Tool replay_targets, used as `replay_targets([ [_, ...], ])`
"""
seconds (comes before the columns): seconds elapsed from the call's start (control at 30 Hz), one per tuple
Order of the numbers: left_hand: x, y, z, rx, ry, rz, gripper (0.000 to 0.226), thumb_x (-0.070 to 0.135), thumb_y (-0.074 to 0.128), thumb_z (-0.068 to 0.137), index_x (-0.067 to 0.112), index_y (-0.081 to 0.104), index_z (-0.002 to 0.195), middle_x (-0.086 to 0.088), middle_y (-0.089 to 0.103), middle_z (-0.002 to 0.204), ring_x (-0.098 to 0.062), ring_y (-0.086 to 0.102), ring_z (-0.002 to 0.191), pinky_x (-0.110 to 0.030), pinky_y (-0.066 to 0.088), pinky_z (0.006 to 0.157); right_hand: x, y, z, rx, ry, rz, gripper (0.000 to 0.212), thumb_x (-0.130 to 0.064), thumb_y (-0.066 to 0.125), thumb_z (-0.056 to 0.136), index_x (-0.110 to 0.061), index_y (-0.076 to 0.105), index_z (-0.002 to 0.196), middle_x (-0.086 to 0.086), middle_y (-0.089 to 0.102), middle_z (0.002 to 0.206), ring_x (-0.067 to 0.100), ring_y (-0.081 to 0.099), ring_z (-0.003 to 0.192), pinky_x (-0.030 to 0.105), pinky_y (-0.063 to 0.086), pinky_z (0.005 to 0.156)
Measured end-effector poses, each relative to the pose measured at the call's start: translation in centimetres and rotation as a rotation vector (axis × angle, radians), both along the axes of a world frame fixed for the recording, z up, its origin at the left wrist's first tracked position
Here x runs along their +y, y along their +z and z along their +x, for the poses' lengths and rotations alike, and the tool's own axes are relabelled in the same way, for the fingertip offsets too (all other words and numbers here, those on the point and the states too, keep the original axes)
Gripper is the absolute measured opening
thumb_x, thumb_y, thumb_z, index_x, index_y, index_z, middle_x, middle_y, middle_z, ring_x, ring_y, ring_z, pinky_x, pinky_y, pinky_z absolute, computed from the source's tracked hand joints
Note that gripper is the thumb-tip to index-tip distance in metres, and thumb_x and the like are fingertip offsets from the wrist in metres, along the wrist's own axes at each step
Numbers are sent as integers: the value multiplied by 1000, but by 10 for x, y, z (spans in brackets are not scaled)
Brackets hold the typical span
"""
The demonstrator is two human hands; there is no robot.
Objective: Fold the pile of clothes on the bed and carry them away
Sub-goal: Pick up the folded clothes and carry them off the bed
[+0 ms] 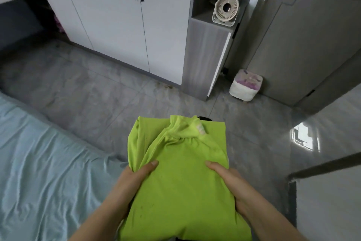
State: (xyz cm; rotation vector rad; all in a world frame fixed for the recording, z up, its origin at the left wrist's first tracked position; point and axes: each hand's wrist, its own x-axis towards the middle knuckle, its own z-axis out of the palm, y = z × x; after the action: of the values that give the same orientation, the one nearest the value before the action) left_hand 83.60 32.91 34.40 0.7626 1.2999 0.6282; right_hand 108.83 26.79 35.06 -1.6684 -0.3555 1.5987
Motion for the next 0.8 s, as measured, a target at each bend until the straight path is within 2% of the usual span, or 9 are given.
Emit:
replay_targets([
  [0.07, 25, 0, 16, 11, 72, -2, 58, 52, 86, 59, 31, 62, 108, 5, 76, 98, -18, 73, 89, -36, 56, 78, 43, 2, 20, -22, 69, 4, 42, -36, 76, 75, -13, 68, 110, 6, 76, 92, 22, 74, 83, 30, 57, 71],
  [0.17, 63, -1, 28, 16, 182, -8, 40, 46, 81, 66, 32, 61, 98, 9, 76, 89, -13, 73, 81, -28, 55, 66, 107, 1, 35, -20, 174, -1, 38, -34, 76, 77, -14, 69, 108, 5, 77, 92, 21, 74, 82, 26, 56, 64],
  [0.3, 115, -4, 30, 4, 330, 7, 28, 37, 78, 75, 30, 60, 95, 18, 74, 80, -5, 72, 72, -19, 52, 55, 192, -6, 35, -28, 289, -25, 40, -32, 76, 76, -11, 69, 110, 10, 76, 94, 25, 73, 86, 33, 56, 77],
  [0.37, 144, -5, 25, 13, 400, 3, 27, 36, 78, 75, 29, 60, 94, 18, 74, 77, -4, 71, 69, -16, 51, 52, 240, -8, 27, -42, 366, -32, 41, -33, 76, 75, -11, 70, 109, 10, 76, 93, 26, 74, 84, 32, 55, 75],
  [0.53, 224, -6, -5, -11, 540, -32, 35, 39, 80, 72, 28, 64, 101, 5, 76, 92, -17, 73, 87, -32, 55, 72, 354, -5, -10, -58, 525, -35, 43, -35, 76, 69, -9, 71, 103, 13, 76, 88, 26, 74, 79, 28, 55, 63],
  [0.7, 299, 8, -39, -34, 663, -4, 34, 34, 79, 74, 28, 63, 103, 4, 76, 93, -18, 73, 87, -33, 55, 73, 461, 11, -56, -44, 680, -24, 39, -35, 75, 74, -12, 71, 105, 10, 76, 92, 24, 74, 82, 28, 56, 64],
  [0.73, 312, 10, -47, -38, 688, -6, 35, 34, 79, 75, 28, 62, 104, 3, 76, 95, -19, 72, 89, -34, 55, 74, 481, 13, -65, -40, 711, -22, 38, -35, 74, 74, -12, 71, 105, 10, 76, 93, 25, 74, 83, 29, 57, 66],
  [0.8, 336, 13, -60, -41, 744, -8, 34, 35, 79, 75, 27, 62, 104, 2, 76, 96, -21, 72, 89, -33, 55, 73, 517, 17, -85, -40, 769, -23, 42, -36, 75, 72, -12, 71, 106, 11, 75, 96, 27, 73, 88, 36, 57, 81],
])
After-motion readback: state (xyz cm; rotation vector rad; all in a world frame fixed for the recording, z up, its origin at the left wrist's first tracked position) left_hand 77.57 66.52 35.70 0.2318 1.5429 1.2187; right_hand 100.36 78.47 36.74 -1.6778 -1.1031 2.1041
